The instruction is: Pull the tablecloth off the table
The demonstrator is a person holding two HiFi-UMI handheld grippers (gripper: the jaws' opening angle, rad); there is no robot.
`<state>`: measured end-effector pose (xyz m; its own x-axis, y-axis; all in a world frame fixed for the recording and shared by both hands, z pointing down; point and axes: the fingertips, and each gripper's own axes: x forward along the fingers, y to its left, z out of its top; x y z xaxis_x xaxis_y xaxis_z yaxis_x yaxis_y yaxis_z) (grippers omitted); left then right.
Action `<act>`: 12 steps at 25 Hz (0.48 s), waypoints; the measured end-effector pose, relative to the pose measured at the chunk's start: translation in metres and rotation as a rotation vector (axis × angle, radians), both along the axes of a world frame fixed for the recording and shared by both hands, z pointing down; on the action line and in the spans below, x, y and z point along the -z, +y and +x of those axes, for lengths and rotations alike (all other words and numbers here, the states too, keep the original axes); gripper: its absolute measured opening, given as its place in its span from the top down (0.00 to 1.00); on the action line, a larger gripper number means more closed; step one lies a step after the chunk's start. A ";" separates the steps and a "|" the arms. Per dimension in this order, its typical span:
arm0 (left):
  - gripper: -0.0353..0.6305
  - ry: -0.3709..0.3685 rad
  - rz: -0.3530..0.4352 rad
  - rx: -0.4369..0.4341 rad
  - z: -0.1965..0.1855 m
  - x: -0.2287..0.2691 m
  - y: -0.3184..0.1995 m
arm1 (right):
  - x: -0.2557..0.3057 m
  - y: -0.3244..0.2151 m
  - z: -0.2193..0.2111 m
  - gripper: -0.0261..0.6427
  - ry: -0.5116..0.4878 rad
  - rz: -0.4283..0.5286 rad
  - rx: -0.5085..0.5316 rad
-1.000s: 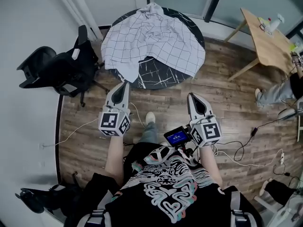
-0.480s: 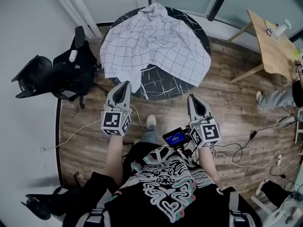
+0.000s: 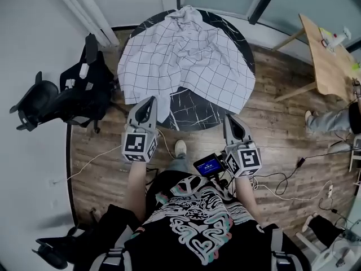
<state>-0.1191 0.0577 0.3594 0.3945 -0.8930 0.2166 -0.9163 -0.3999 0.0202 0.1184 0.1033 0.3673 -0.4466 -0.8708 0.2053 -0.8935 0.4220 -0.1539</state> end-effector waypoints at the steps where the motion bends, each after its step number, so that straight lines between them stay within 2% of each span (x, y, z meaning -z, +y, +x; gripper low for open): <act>1: 0.92 -0.004 -0.002 -0.002 -0.001 -0.002 -0.004 | -0.001 -0.004 -0.001 0.97 0.000 -0.004 -0.006; 12: 0.92 0.000 -0.019 -0.042 -0.011 -0.016 -0.055 | -0.013 -0.043 -0.010 0.97 0.003 -0.033 -0.052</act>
